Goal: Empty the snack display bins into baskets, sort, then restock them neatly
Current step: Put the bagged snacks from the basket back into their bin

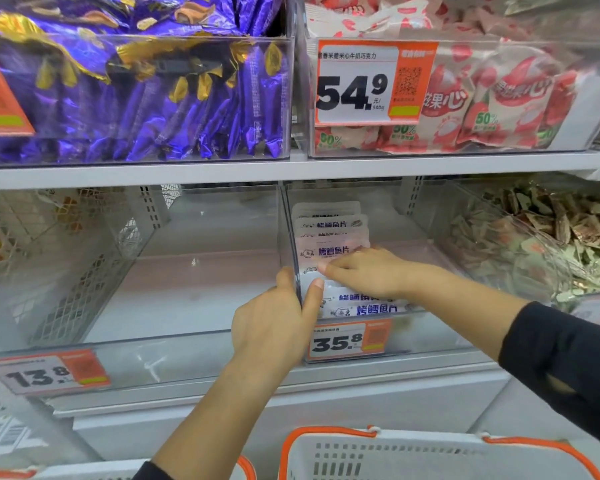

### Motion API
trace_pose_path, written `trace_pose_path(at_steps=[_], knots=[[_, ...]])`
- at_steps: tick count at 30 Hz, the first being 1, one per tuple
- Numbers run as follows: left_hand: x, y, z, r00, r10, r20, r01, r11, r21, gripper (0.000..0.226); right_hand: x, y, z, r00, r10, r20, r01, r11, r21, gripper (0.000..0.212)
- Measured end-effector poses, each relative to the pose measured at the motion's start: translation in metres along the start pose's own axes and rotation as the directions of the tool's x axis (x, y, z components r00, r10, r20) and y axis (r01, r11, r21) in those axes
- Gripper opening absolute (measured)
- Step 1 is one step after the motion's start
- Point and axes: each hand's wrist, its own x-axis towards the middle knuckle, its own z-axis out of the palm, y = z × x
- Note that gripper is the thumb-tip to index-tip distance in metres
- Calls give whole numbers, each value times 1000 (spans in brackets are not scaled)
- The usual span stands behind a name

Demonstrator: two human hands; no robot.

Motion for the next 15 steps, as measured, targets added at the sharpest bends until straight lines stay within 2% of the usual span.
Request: trace_pose_path(at_steps=[2,6,7,9,11,15], knots=[[0,0,0,1000,7,-13,-7,1000,-8,52,-6,4,-4,1000,0,-23,1,999,38,57],[-1,-1,0,999,15,-31,-16,1000,-18,50,1,17,-12,979,55,-196,-12,977,215,55],[-1,-1,0,999,13,-34,-13,1000,-18,50,4,21,-14,979,94,-181,-38,955,293,58],[-1,-2,-1,999,8,-35,-9,1000,-20,51,6,30,-14,989,141,-52,-106,901,420,65],[-1,-1,-1,1000,6,-29,-6,1000,-19,50,1,39,-9,990,121,69,-139,886,442,64],[-1,0,-1,1000,7,-27,-7,1000,-8,52,-11,60,-9,983,183,6,-158,829,536,38]])
